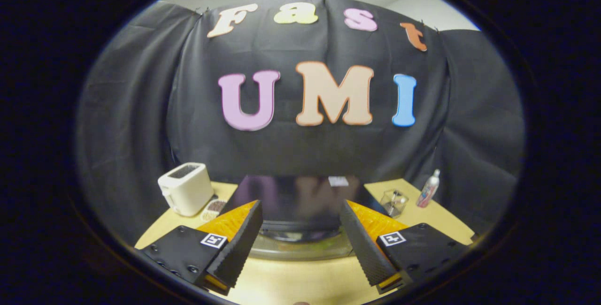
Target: Open the toaster oven, put the food inside, and close the toaster oven door.
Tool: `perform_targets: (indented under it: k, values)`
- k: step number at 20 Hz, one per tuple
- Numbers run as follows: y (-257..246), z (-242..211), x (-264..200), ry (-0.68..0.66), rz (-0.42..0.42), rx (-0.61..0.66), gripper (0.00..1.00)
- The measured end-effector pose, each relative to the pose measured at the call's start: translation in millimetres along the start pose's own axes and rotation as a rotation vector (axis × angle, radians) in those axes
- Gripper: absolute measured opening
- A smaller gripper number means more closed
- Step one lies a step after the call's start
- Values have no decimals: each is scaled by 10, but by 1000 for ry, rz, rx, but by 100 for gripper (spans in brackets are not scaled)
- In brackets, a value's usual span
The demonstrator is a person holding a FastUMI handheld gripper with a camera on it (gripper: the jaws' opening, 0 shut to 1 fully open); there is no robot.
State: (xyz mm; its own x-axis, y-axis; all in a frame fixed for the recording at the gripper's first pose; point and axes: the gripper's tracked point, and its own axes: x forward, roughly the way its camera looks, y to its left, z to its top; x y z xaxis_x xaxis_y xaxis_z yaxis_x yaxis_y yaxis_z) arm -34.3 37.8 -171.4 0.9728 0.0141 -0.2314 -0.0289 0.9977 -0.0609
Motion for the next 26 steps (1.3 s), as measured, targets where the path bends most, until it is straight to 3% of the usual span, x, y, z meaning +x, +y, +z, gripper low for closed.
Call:
perform_targets:
  k: [6, 12, 26]
  values:
    - [-360, 1207, 78, -156, -59, 44, 100]
    - [-603, 1931, 89, -259, -84, 59, 100]
    - [-1035, 2026, 177, -263, -111, 113, 100]
